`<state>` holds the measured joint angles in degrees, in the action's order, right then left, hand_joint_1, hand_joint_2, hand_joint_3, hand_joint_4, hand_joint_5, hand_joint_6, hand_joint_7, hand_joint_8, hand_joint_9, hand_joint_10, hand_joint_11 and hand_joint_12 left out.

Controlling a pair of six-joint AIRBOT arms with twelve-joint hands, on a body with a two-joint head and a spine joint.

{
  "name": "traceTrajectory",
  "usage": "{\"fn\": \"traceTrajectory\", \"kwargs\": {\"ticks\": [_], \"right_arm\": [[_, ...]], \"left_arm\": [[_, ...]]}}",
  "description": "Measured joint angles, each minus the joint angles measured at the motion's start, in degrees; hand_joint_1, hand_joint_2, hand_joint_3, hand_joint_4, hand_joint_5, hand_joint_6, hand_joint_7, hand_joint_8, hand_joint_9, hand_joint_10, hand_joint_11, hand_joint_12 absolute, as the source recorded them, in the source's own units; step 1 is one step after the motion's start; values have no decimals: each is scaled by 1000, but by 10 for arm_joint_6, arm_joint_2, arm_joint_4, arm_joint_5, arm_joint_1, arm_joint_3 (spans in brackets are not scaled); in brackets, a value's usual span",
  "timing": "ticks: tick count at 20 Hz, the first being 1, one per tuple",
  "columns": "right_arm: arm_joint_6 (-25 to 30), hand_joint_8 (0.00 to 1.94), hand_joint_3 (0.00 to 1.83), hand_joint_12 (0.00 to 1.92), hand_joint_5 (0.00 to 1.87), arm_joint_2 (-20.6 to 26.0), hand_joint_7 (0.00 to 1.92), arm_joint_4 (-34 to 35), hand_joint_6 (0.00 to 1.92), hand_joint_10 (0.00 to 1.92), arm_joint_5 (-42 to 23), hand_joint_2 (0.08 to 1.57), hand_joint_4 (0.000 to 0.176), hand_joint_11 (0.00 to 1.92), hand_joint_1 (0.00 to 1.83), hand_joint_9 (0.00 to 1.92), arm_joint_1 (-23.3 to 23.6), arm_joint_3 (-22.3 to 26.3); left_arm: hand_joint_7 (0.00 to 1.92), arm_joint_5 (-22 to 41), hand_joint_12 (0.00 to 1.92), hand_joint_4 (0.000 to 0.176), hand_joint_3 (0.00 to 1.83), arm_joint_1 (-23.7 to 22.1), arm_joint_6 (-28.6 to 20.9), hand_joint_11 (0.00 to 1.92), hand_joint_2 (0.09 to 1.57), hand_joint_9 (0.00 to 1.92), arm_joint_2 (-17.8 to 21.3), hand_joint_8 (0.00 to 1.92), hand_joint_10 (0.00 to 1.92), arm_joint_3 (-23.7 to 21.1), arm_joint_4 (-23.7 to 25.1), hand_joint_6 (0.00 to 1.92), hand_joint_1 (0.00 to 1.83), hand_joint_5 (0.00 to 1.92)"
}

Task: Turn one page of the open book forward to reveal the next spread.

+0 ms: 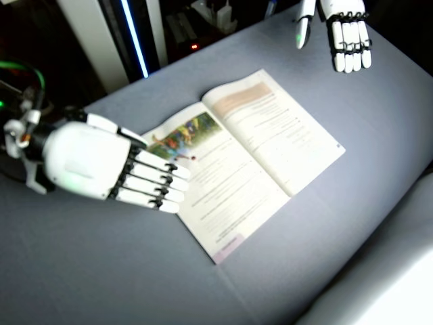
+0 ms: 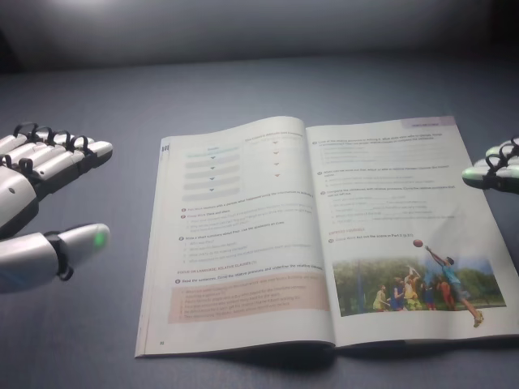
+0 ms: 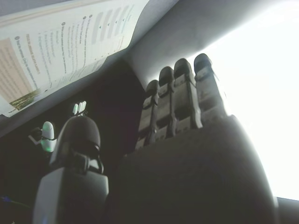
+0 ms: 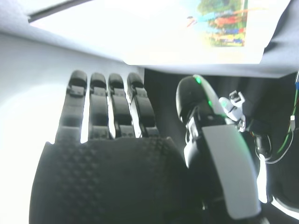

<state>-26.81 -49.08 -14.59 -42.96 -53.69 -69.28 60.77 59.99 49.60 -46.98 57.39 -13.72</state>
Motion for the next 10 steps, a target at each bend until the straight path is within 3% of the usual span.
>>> {"fn": "traceTrajectory", "kwargs": {"ticks": [5, 10], "right_arm": [[0, 2, 0, 83, 147, -1, 143, -15, 4, 2, 14, 1496, 0, 17, 163, 57, 13, -3], [0, 1, 0, 64, 85, -18, 63, -44, 2, 0, 52, 1461, 0, 0, 0, 0, 20, -8]], "left_arm": [[136, 0, 330, 0, 5, 0, 0, 23, 1346, 135, 0, 2, 3, 0, 2, 3, 0, 127], [124, -2, 322, 0, 5, 0, -2, 3, 1349, 117, -1, 0, 1, 0, 2, 0, 0, 113]]}}
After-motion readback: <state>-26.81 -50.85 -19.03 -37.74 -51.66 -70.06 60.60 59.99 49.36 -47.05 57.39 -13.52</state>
